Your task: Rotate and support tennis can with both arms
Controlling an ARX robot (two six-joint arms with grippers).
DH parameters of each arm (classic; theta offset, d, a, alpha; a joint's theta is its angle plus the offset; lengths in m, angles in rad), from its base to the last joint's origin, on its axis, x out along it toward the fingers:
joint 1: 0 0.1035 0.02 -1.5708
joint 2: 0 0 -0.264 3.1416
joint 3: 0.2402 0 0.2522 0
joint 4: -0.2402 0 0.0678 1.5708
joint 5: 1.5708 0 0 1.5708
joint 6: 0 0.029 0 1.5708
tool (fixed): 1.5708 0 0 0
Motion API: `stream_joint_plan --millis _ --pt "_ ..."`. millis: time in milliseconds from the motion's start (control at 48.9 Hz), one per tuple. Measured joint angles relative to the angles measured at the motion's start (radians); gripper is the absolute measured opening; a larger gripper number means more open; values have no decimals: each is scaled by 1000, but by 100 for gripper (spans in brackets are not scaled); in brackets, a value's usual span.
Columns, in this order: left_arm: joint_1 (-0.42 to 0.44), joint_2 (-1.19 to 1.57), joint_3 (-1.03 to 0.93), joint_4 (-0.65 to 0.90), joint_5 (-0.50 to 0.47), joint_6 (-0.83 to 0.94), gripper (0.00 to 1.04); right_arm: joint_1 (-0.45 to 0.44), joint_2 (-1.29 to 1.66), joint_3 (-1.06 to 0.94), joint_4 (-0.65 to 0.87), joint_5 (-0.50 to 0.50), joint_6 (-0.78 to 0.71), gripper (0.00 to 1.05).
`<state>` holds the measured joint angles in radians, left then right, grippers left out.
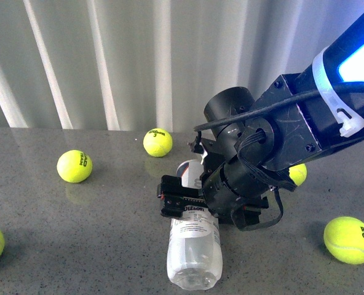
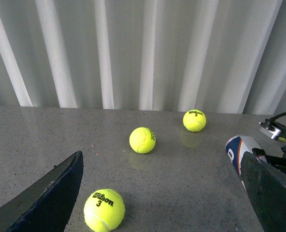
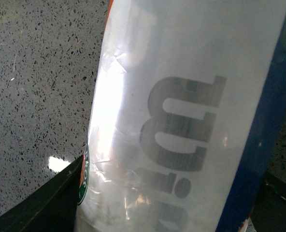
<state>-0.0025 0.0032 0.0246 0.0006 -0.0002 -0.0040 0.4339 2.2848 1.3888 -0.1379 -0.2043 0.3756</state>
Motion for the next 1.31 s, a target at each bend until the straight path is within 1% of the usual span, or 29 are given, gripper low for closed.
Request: stream_joint_plan --millis 82,143,204,368,388,409,429,449,470,531,552,572,613,674,695,858,940,1103,1267,1308 --pt "0 0 0 0 0 0 98 -3 0 4 -13 0 -16 78" --pt "0 0 0 0 0 0 98 -11 -2 5 -28 -2 -57 68" --pt "0 0 0 0 0 0 98 -20 -14 3 -34 -15 -142 59" --pt "0 0 0 0 0 0 98 -30 -64 -21 -53 -27 -360 46" --pt "0 0 0 0 0 0 98 -32 -74 -23 -62 -30 -423 44" --pt "0 0 0 0 0 0 98 -32 -80 -24 -66 -32 -437 43" --pt "0 0 0 0 0 0 98 -34 -93 -27 -71 -35 -508 41" --pt "0 0 0 0 0 0 98 -34 -100 -28 -74 -37 -539 40" --pt "0 0 0 0 0 0 98 -35 -119 -28 -87 -42 -634 37" --pt "0 0 0 0 0 0 98 -35 -155 -28 -99 -50 -828 31" --pt "0 0 0 0 0 0 98 -35 -170 -28 -106 -63 -926 29" --pt "0 0 0 0 0 0 98 -35 -174 -28 -108 -69 -942 28" --pt "0 0 0 0 0 0 98 -35 -184 -24 -118 -92 -1088 25" --pt "0 0 0 0 0 0 98 -34 -185 -12 -148 -92 -1265 21" --pt "0 0 0 0 0 0 98 -34 -182 -11 -148 -90 -1346 20" --pt "0 0 0 0 0 0 98 -36 -145 -10 -129 -83 -1608 14" --pt "0 0 0 0 0 0 98 -39 -114 -8 -137 -90 -1701 11" --pt "0 0 0 0 0 0 98 -44 -70 -14 -146 -109 -1749 6" --pt "0 0 0 0 0 0 98 -47 -69 -40 -127 -113 -1764 6" --pt "0 0 0 0 0 0 98 -47 -70 -47 -127 -117 -1768 9"
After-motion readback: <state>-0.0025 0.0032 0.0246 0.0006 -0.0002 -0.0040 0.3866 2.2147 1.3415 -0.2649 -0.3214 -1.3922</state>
